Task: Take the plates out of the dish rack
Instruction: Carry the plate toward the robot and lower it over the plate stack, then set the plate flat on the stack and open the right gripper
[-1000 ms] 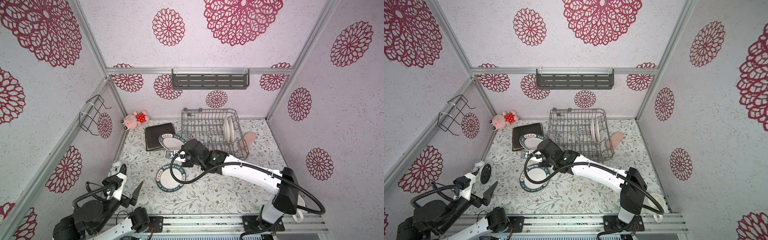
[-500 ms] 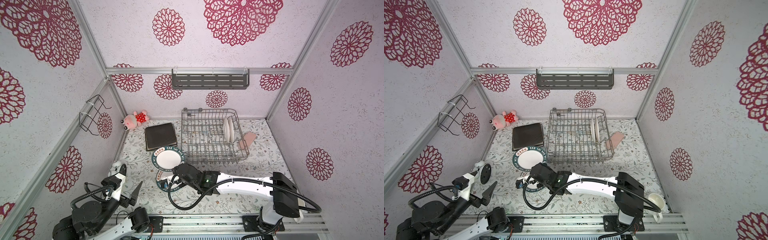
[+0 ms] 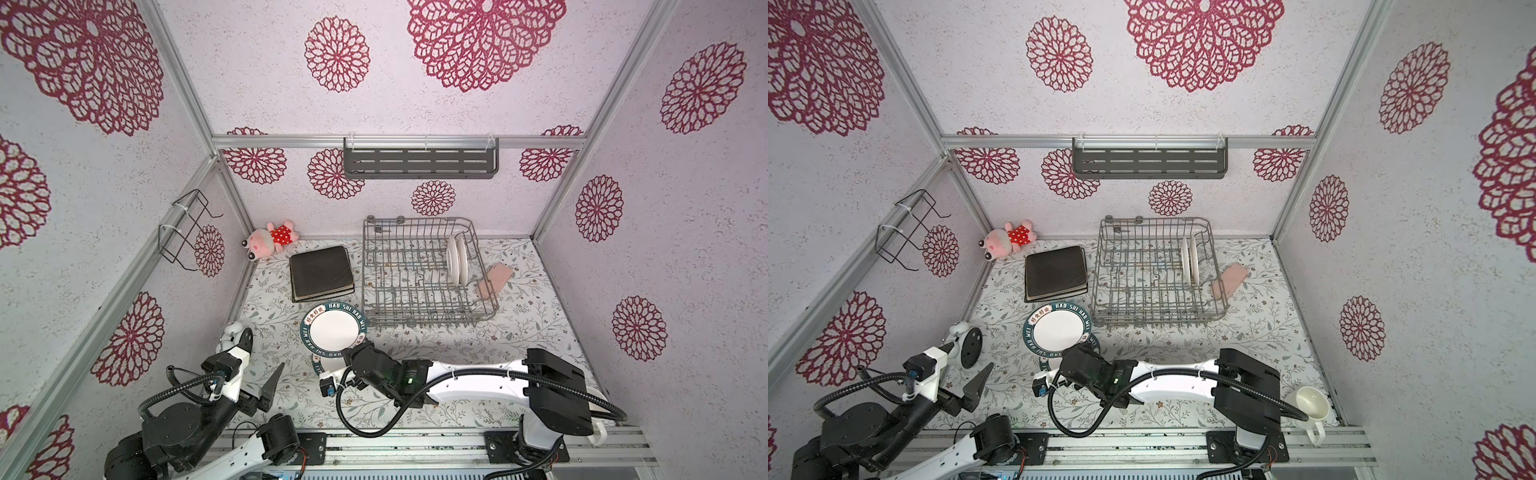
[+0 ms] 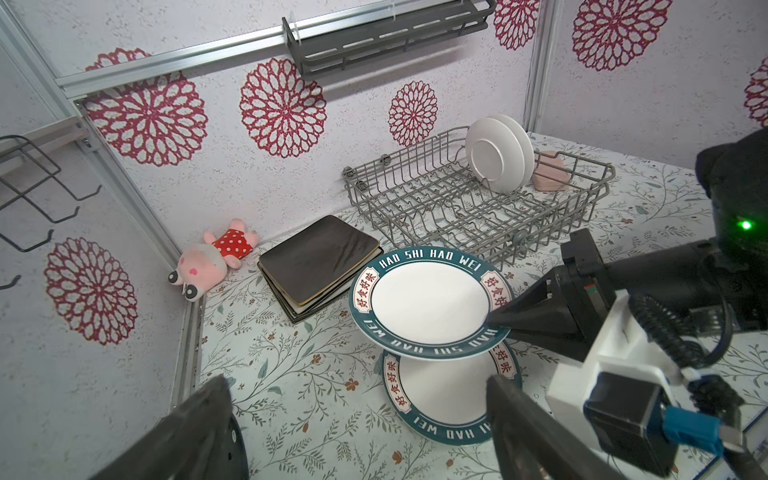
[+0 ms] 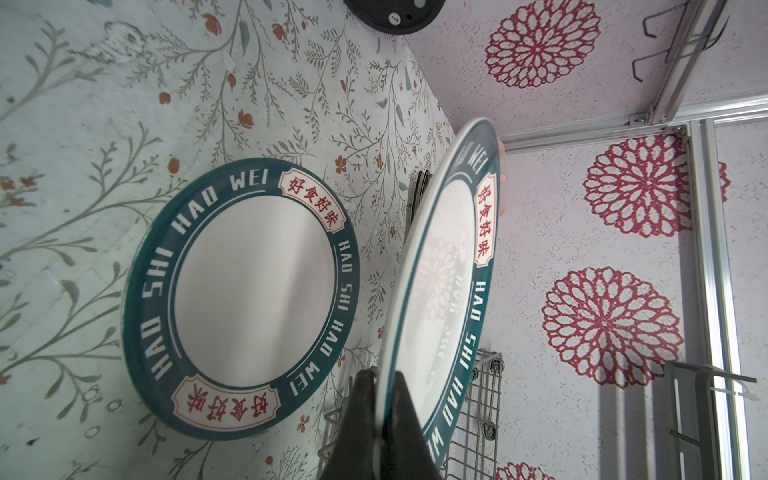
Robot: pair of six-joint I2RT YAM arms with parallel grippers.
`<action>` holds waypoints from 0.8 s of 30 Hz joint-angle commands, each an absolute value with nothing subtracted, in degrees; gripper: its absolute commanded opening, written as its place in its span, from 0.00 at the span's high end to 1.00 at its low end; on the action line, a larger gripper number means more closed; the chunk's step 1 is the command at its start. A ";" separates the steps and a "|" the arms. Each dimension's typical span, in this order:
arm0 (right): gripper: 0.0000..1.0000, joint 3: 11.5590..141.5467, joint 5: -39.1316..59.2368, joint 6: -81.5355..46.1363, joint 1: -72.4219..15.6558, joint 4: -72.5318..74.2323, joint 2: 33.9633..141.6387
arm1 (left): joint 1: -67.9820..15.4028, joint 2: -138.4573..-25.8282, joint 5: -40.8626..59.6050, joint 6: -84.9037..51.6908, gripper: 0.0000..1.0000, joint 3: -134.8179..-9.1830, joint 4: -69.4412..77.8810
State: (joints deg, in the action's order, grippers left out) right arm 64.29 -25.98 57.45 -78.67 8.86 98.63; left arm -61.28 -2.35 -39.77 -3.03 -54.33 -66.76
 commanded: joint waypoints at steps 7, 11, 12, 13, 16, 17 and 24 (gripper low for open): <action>1.00 63.83 -28.39 57.43 -80.22 15.83 99.42 | -62.41 -1.24 -40.71 -2.92 0.03 -54.32 -65.39; 1.00 62.02 -29.12 57.89 -80.81 18.92 100.23 | -62.54 -0.92 -40.74 -2.64 0.03 -54.04 -65.22; 1.00 61.80 -29.34 57.84 -80.88 19.28 100.43 | -62.58 -0.89 -40.71 -2.68 0.03 -54.04 -65.23; 1.00 61.79 -29.60 57.54 -80.86 19.31 100.55 | -62.58 -0.92 -40.69 -2.64 0.03 -54.05 -65.21; 1.00 61.53 -29.53 56.87 -81.03 19.25 100.78 | -62.62 -1.01 -40.61 -2.64 0.03 -54.04 -65.21; 1.00 61.40 -29.53 56.67 -81.10 19.31 100.92 | -62.67 -1.05 -40.68 -2.71 0.03 -54.05 -65.21; 1.00 60.58 -29.93 57.03 -81.61 19.05 102.11 | -62.90 -1.05 -40.43 -2.55 0.03 -54.01 -65.21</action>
